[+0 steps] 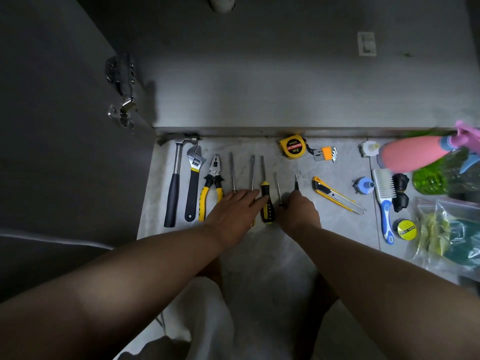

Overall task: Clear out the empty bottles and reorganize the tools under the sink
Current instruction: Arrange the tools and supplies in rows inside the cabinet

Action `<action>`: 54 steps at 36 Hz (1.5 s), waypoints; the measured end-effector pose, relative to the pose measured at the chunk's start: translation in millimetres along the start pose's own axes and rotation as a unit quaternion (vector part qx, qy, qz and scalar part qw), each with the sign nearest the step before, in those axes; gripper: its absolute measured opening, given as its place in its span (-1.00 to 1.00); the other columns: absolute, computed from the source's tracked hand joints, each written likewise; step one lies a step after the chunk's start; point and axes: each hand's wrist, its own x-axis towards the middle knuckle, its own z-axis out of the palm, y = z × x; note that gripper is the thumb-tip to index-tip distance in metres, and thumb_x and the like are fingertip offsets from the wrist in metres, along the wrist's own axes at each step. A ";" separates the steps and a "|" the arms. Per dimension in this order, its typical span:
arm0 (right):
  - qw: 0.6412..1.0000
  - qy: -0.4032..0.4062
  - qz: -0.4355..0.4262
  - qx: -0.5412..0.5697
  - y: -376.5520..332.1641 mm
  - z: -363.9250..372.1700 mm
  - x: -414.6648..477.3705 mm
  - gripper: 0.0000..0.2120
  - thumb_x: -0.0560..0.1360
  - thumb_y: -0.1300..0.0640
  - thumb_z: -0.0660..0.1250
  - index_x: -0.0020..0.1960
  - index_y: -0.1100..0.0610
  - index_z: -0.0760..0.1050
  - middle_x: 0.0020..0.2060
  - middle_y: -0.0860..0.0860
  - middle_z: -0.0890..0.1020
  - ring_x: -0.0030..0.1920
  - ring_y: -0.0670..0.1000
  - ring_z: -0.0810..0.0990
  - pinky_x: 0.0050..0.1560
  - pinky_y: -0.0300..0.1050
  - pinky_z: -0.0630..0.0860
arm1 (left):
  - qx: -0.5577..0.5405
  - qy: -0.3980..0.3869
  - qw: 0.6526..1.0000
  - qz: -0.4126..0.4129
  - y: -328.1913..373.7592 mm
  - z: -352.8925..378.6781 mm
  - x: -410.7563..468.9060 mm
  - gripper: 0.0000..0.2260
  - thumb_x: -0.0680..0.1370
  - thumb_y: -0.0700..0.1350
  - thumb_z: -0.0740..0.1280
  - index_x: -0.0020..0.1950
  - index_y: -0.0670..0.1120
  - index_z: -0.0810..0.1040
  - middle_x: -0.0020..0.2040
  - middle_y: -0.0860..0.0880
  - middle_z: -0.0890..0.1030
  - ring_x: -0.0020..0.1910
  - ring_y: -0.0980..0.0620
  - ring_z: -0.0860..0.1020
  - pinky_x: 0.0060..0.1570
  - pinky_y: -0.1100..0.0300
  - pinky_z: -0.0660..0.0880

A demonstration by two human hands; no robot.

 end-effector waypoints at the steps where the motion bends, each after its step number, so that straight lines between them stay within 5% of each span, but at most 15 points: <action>1: 1.000 0.002 -0.001 -0.003 1.1 0.1 -0.5 -0.74 0.58 0.08 0.32 0.23 0.15 0.45 0.12 0.15 0.60 0.12 0.18 0.59 0.11 0.08 0.57 | 0.000 0.000 1.000 0.000 0.7 0.5 0.6 -0.26 0.55 -0.15 0.37 0.65 0.02 0.08 0.61 -0.06 0.18 0.55 -0.09 0.21 0.48 0.01 0.20; 6: 1.000 0.004 -0.014 -0.019 5.1 1.0 -2.1 -0.82 0.57 0.08 0.32 0.13 0.11 0.47 0.06 0.12 0.60 0.04 0.15 0.58 -0.10 -0.08 0.42 | 0.005 0.009 1.000 0.001 1.4 0.9 0.3 -0.24 0.54 -0.09 0.41 0.64 0.06 0.08 0.61 -0.06 0.18 0.55 -0.09 0.21 0.47 -0.01 0.20; 16: 0.994 0.106 0.002 -0.016 12.9 4.8 -12.2 -0.66 0.55 0.07 0.32 0.24 0.16 0.31 0.19 0.17 0.37 0.07 0.28 0.56 -0.18 0.04 0.44 | 0.021 0.022 1.000 0.002 0.5 1.1 -0.9 -0.23 0.53 -0.09 0.39 0.65 0.10 0.05 0.60 -0.03 0.20 0.55 -0.08 0.18 0.41 0.00 0.19; 25: 0.997 0.047 0.061 0.007 36.5 1.3 2.0 -0.68 0.57 0.03 0.30 0.26 0.15 0.38 0.16 0.18 0.51 0.17 0.26 0.55 0.12 0.10 0.49 | 0.028 0.010 1.000 0.007 -0.2 1.7 -1.2 -0.22 0.55 -0.07 0.39 0.65 0.15 0.02 0.61 -0.05 0.17 0.58 -0.11 0.11 0.46 -0.05 0.15; 32: 0.996 0.050 0.077 0.003 47.9 -4.5 8.2 -0.66 0.56 0.03 0.31 0.26 0.15 0.37 0.15 0.17 0.51 0.17 0.25 0.56 0.08 0.07 0.49 | 0.030 0.000 1.000 0.004 1.3 -0.1 -1.4 -0.23 0.57 -0.09 0.36 0.65 0.14 -0.01 0.62 -0.05 0.14 0.59 -0.11 0.07 0.49 -0.06 0.11; 42: 0.998 0.037 0.032 -0.043 46.8 -19.1 10.5 -0.60 0.56 -0.02 0.32 0.33 0.12 0.38 0.18 0.14 0.53 0.17 0.21 0.56 0.01 0.03 0.47 | 0.026 0.001 1.000 0.014 1.9 -15.6 1.8 -0.28 0.56 0.14 0.31 0.64 0.12 0.04 0.61 -0.05 0.15 0.59 -0.09 0.08 0.51 -0.05 0.09; 46: 0.991 0.032 -0.081 -0.100 43.2 -56.5 17.2 -0.59 0.56 0.00 0.30 0.36 0.11 0.38 0.18 0.15 0.50 0.14 0.23 0.57 0.07 0.08 0.53 | 0.017 0.028 0.999 0.032 4.2 -44.3 18.7 -0.37 0.56 0.13 0.32 0.59 0.05 0.23 0.53 -0.08 0.28 0.54 -0.09 0.20 0.46 -0.03 0.18; 50: 0.951 -0.088 -0.190 -0.229 35.2 -121.3 31.7 -0.67 0.55 0.00 0.32 0.27 0.08 0.46 0.17 0.14 0.54 0.19 0.20 0.56 0.08 -0.08 0.46 | 0.031 -0.024 0.998 0.045 9.9 -86.2 51.9 -0.57 0.60 0.07 0.26 0.45 0.01 0.40 0.41 -0.07 0.38 0.41 -0.08 0.31 0.33 0.03 0.27; 54: 0.930 -0.149 -0.180 -0.284 28.9 -178.3 29.3 -0.64 0.51 -0.06 0.39 0.26 0.01 0.47 0.11 0.05 0.65 0.15 0.12 0.61 0.07 -0.18 0.47 | 0.087 -0.191 0.976 0.052 28.7 -126.0 86.7 -0.56 0.63 0.06 0.23 0.51 -0.01 0.35 0.42 -0.11 0.39 0.37 -0.11 0.38 0.25 0.01 0.39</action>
